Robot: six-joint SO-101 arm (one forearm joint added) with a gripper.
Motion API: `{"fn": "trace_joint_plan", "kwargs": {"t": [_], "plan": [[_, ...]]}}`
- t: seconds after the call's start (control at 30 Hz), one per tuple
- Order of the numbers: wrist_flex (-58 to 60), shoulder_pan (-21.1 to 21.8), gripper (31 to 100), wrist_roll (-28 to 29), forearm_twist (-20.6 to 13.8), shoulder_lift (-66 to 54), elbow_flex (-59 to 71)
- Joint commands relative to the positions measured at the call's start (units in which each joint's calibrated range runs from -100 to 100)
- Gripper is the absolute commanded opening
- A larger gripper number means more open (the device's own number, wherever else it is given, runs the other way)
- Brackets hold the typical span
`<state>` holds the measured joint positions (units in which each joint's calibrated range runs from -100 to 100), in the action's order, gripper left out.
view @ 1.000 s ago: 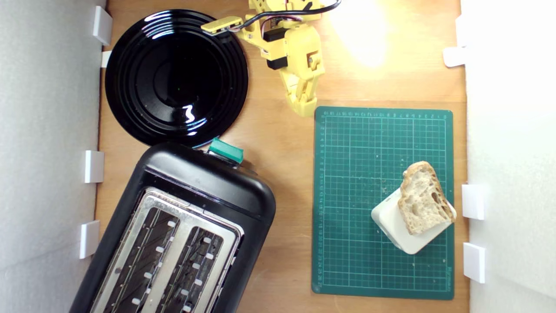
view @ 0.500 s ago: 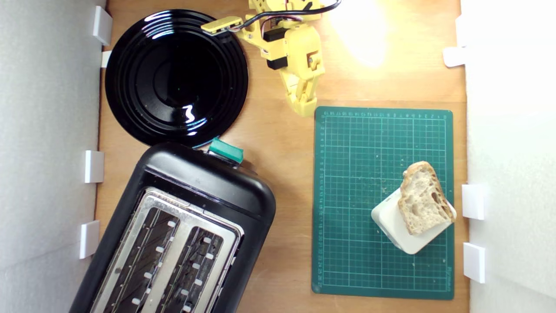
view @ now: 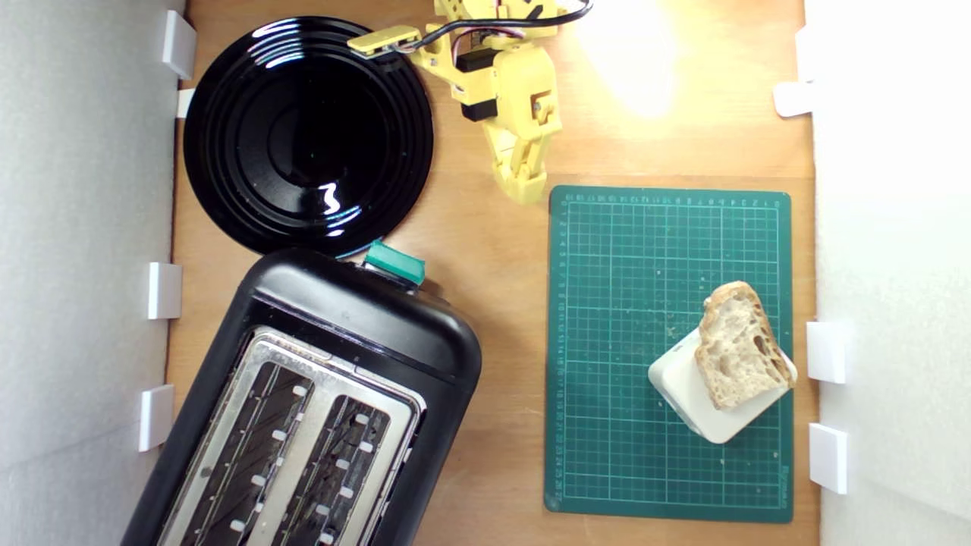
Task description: Pick bread and place in toaster
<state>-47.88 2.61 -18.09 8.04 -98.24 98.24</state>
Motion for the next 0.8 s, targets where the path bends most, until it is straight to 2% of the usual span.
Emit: {"fn": "trace_joint_plan", "kwargs": {"t": [0.0, 0.77], "plan": [[-0.2, 0.0, 44.6, 0.0, -0.3, -0.8, 0.2], [-0.1, 0.1, 44.6, -0.1, -0.2, -0.9, 0.3]]}}
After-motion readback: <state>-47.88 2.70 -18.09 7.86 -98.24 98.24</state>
